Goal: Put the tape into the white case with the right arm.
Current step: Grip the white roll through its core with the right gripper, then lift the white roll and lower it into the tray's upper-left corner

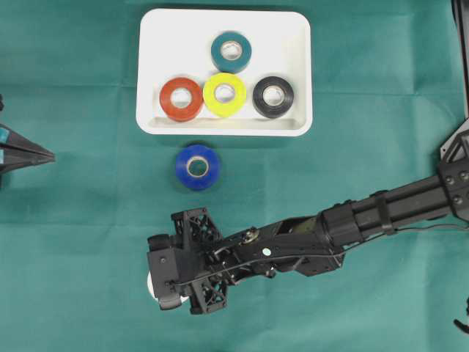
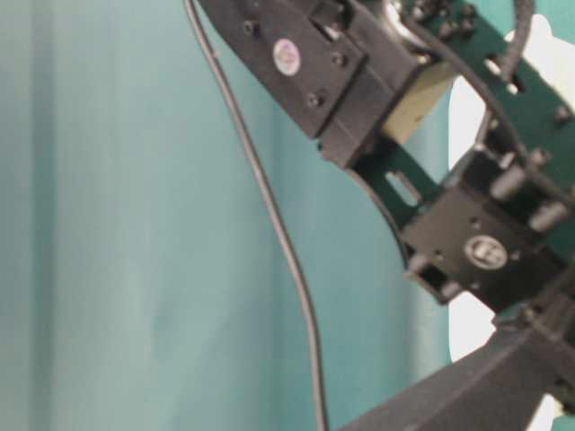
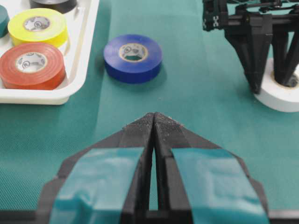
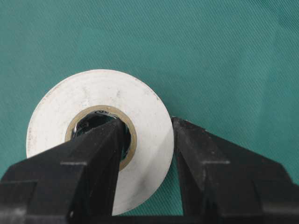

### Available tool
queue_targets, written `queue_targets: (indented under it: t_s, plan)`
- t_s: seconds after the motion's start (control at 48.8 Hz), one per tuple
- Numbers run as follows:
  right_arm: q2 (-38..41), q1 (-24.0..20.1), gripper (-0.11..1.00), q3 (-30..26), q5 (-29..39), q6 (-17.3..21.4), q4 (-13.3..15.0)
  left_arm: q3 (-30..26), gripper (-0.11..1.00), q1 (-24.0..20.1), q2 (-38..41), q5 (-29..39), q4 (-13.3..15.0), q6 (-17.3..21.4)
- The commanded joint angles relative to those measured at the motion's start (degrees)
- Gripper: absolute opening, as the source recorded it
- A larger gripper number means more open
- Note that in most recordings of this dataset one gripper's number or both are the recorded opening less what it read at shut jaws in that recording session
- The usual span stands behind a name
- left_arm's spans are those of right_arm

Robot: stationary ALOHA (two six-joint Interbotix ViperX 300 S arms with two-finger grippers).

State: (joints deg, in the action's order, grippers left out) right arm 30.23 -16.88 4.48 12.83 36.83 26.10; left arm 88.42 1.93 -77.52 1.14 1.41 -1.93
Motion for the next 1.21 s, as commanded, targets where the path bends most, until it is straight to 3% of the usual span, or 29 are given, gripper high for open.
queue_targets:
  t_s: [0.0, 0.573, 0.86, 1.188]
  plan:
    - [-4.5, -0.1, 0.03, -1.1, 0.8, 0.0, 0.1, -0.5, 0.0, 0.2, 0.4, -0.6, 0.1, 0.0]
    - [-9.8, 0.8, 0.02, -1.0, 10.3, 0.1, 0.1, -0.5, 0.0, 0.2, 0.4, -0.6, 0.1, 0.0]
    - [-11.8, 5.0, 0.02, -0.9, 11.0, 0.1, 0.1, -0.5, 0.0, 0.2, 0.4, -0.6, 0.1, 0.0]
    - [-14.5, 14.5, 0.02, 1.1, 14.6, -0.6, 0.6, -0.5, 0.0, 0.2, 0.4, -0.6, 0.1, 0.0]
